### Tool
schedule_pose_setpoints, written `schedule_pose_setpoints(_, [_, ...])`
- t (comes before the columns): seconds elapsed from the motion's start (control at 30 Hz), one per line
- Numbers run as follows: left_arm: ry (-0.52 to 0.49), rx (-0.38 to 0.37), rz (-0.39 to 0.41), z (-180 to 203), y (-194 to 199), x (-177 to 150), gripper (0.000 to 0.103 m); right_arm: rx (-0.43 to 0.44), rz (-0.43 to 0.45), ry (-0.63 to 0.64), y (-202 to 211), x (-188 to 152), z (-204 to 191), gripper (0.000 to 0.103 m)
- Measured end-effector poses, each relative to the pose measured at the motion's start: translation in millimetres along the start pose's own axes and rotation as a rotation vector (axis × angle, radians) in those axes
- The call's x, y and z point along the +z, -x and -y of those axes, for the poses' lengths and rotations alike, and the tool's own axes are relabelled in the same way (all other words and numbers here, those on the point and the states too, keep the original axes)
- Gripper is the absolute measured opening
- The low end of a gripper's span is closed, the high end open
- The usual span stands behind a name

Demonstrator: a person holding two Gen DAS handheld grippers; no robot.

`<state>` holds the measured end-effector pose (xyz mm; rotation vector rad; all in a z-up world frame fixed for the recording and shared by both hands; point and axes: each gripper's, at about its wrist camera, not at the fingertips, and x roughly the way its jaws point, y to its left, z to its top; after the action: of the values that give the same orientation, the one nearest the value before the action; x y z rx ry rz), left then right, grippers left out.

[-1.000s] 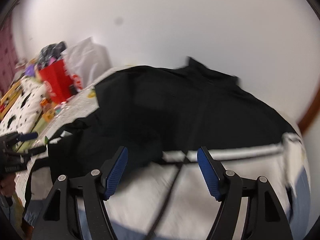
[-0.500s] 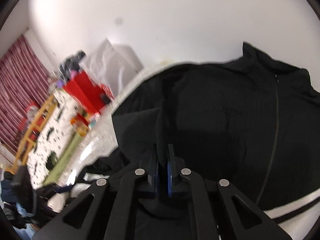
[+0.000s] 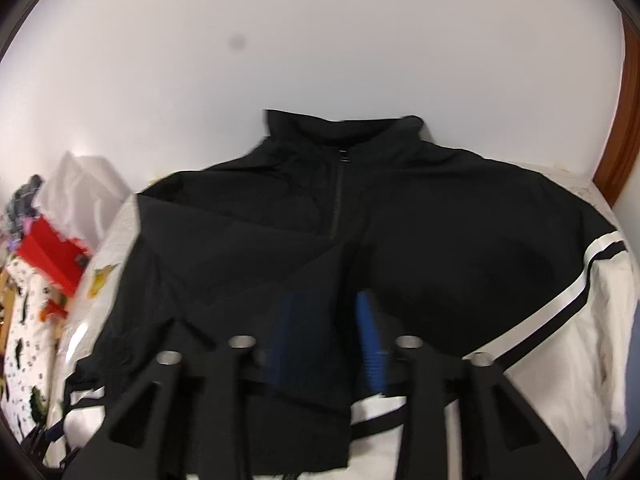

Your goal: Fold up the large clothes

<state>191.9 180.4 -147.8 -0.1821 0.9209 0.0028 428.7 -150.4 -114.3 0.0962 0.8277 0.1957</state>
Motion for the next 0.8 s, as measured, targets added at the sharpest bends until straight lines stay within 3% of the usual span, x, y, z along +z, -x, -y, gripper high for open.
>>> schedule_pose_setpoints(0.1, [-0.007,0.017,0.012,2,7,0,0.068,0.038,0.005,0.124,15,-17,-32,0.055])
schedule_pose_setpoints(0.2, [-0.009,0.035,0.019,3,14,-3,0.068,0.116,-0.015,0.224,24,-40,-71,0.071])
schedule_pose_setpoints(0.37, [0.007,0.035,0.012,0,21,-10,0.068,0.225,-0.121,0.371,8,-74,-137,0.071])
schedule_pose_setpoints(0.53, [0.012,0.028,0.010,-1,24,-15,0.068,0.176,-0.169,0.444,-19,-94,-176,0.072])
schedule_pose_setpoints(0.7, [0.005,0.020,-0.006,3,18,-16,0.068,0.077,-0.168,0.456,-44,-100,-184,0.071])
schedule_pose_setpoints(0.77, [-0.002,0.021,-0.009,6,16,-15,0.068,0.080,-0.150,0.448,-42,-98,-177,0.046])
schedule_pose_setpoints(0.8, [-0.007,0.028,-0.009,7,15,-15,0.068,0.098,-0.145,0.447,-39,-96,-176,0.025])
